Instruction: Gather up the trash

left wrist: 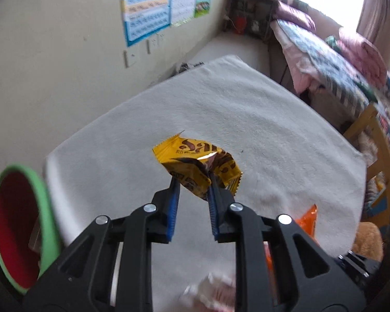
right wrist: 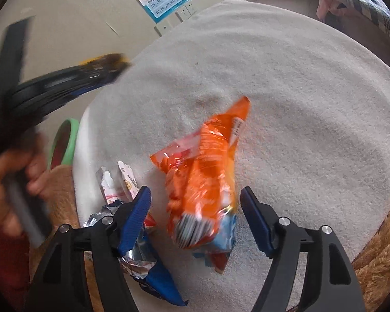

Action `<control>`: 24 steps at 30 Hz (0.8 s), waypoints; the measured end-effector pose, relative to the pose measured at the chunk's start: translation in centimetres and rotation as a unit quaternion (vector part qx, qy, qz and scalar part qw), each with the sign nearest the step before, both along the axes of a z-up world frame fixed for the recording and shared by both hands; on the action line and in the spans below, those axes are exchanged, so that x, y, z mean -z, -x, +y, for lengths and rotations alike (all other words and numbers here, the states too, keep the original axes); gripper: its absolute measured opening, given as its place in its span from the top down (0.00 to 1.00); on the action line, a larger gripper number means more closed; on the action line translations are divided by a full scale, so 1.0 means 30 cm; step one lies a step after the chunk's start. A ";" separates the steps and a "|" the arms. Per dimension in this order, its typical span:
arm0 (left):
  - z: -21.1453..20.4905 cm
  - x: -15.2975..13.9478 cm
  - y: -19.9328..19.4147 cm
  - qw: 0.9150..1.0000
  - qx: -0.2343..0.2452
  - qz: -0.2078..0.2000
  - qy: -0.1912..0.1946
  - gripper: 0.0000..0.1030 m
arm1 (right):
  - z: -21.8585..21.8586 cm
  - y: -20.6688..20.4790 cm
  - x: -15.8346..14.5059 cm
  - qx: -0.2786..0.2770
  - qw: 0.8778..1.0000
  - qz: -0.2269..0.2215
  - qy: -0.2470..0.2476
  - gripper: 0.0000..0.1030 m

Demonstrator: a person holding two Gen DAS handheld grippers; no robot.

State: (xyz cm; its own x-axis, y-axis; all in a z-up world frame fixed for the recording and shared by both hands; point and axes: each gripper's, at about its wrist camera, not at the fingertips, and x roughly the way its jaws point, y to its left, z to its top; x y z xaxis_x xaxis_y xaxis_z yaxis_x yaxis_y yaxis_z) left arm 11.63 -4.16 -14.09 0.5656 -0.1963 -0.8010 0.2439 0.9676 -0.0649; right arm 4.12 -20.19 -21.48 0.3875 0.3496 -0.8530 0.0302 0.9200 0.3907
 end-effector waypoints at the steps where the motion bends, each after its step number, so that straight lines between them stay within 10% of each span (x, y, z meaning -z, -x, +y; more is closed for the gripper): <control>1: 0.029 -0.018 0.024 1.000 -0.008 -0.004 0.004 0.80 | -0.001 -0.001 0.005 0.003 1.000 0.003 0.004 0.33; 5: 0.109 -0.059 0.096 1.000 -0.025 -0.016 0.005 0.80 | 0.013 -0.005 0.020 0.005 1.000 0.008 0.024 0.35; 7: 0.136 -0.069 0.127 0.999 -0.032 -0.021 0.001 0.80 | 0.036 -0.018 0.018 0.000 1.000 0.006 0.027 0.54; 24: 0.330 -0.123 0.219 0.995 -0.091 -0.051 0.006 0.80 | 0.160 -0.051 -0.347 -0.034 0.991 -0.120 0.039 0.54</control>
